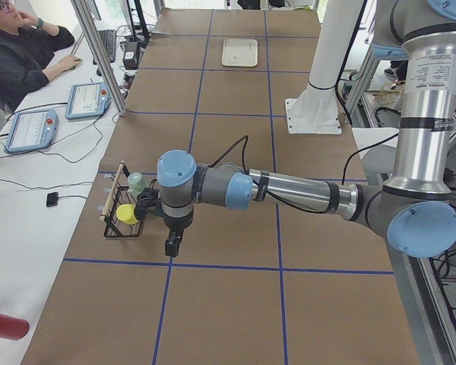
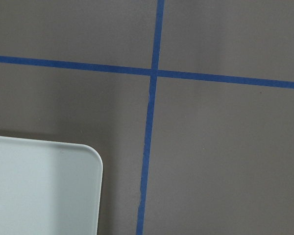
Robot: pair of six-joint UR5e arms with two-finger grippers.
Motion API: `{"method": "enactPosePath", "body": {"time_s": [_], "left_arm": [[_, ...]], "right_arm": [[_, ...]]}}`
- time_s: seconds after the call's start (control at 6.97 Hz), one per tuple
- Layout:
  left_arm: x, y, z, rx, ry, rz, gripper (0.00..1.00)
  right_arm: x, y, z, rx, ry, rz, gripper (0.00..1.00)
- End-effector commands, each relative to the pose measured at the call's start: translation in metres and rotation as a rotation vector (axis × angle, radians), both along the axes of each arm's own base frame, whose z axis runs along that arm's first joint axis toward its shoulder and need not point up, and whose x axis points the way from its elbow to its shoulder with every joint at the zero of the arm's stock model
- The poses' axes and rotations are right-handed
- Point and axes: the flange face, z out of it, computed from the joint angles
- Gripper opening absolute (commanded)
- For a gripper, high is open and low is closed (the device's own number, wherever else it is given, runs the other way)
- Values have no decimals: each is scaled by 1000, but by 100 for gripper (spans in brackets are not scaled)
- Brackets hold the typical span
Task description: Left arm grabs green cup and hands to right arm on tray
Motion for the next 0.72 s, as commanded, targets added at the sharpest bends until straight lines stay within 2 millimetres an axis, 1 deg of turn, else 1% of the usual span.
{"method": "enactPosePath", "body": {"time_s": [0.0, 0.14, 0.29, 0.43, 0.57], "left_arm": [[0, -1, -2, 2, 0, 0, 100], [0, -4, -5, 8, 0, 1, 100], [0, -10, -12, 8, 0, 0, 100], [0, -36, -45, -23, -1, 1, 100], [0, -59, -84, -57, -2, 1, 100]], "right_arm": [[0, -1, -2, 1, -2, 1, 99], [0, -2, -3, 5, -2, 1, 99], [0, -2, -3, 5, -2, 1, 99], [0, -2, -5, 8, -2, 1, 99], [0, -2, -5, 10, -2, 1, 99]]}}
